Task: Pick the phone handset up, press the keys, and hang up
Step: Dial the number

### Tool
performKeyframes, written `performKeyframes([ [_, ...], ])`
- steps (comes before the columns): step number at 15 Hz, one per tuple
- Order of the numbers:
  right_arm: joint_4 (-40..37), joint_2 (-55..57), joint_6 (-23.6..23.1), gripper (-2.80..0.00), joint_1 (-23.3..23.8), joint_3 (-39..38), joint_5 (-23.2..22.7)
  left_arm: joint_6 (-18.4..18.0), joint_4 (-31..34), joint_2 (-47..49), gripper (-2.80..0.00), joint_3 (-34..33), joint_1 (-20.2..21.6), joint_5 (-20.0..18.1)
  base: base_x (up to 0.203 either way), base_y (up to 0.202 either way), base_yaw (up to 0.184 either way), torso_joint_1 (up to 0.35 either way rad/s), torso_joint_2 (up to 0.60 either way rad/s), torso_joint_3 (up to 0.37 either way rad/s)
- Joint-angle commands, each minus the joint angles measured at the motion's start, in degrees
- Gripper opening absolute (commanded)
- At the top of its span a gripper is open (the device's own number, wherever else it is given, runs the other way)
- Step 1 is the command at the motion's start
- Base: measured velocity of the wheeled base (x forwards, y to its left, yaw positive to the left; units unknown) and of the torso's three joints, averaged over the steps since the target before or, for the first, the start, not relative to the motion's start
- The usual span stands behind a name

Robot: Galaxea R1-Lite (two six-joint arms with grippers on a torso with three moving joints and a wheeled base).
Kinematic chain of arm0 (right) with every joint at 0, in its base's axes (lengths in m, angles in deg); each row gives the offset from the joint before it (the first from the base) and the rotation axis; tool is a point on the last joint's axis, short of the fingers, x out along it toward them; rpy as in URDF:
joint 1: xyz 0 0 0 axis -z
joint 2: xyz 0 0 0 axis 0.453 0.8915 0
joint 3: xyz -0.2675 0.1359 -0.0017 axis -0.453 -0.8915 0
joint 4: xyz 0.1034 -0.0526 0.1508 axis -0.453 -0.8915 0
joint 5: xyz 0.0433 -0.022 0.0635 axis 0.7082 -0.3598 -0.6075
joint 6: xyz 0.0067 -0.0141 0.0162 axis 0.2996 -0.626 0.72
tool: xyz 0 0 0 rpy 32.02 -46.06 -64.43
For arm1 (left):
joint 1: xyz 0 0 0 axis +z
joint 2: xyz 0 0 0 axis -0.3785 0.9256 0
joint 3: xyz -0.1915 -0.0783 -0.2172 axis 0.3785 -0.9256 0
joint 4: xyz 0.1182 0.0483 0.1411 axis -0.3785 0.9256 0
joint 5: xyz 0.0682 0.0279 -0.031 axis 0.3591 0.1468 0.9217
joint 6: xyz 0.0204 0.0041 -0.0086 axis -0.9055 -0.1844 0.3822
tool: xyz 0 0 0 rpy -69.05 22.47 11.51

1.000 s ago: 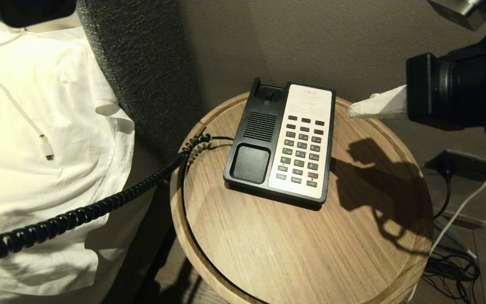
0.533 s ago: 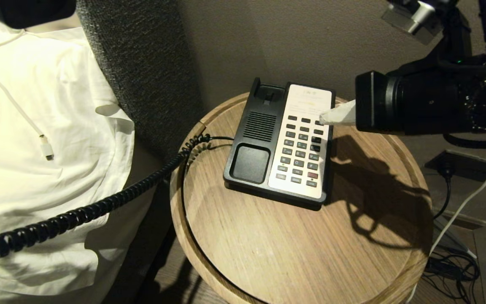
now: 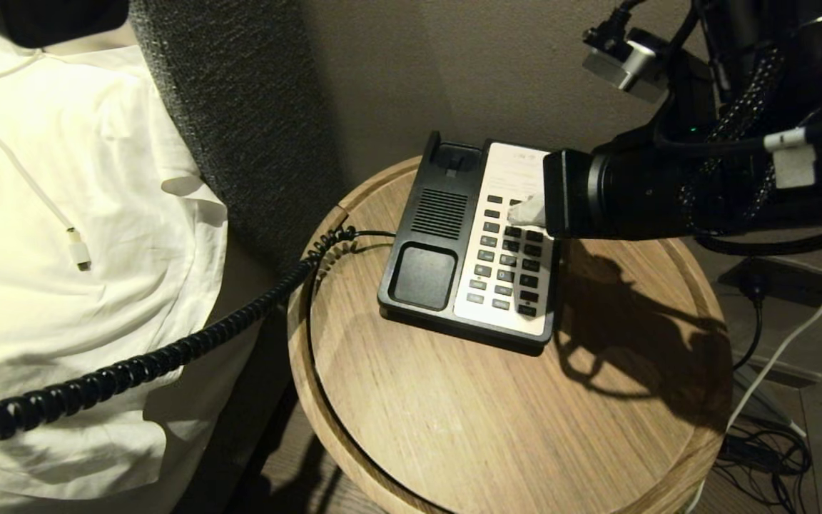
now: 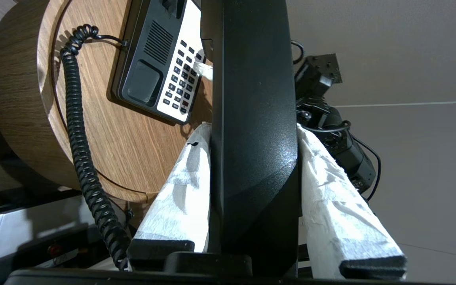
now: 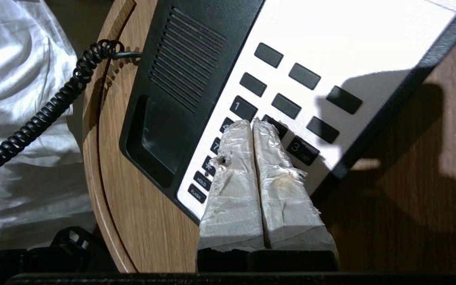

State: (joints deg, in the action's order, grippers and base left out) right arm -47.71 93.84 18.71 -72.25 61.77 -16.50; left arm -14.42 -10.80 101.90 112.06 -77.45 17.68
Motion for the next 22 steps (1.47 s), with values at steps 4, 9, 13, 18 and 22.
performKeyframes([
  [4,-0.2,2.2,0.1,-2.8,-0.3,1.5,0.0,0.3,0.1,0.3,-2.8,0.1,0.2,0.1,0.0,0.0,0.0,0.0,0.0,0.0],
  [9,0.0,3.7,0.2,-2.8,-0.2,2.4,0.1,0.3,0.1,0.3,-2.8,0.1,0.2,0.1,0.0,0.0,0.0,0.0,0.0,0.0],
  [13,-0.3,4.8,0.1,-2.8,-0.1,4.5,0.2,0.3,0.2,-0.1,-2.8,-0.1,0.2,0.1,0.0,0.0,0.0,0.0,0.0,0.0],
  [18,-0.8,4.8,0.0,-2.8,-0.1,4.1,0.9,0.3,0.2,-0.2,-2.8,0.0,0.2,0.1,0.0,0.0,0.0,0.0,0.0,0.0],
  [22,-1.0,4.8,-0.2,-2.8,0.0,3.4,1.2,0.3,0.2,-0.2,-2.8,0.0,0.3,0.1,0.0,0.0,0.0,0.0,0.0,0.0],
])
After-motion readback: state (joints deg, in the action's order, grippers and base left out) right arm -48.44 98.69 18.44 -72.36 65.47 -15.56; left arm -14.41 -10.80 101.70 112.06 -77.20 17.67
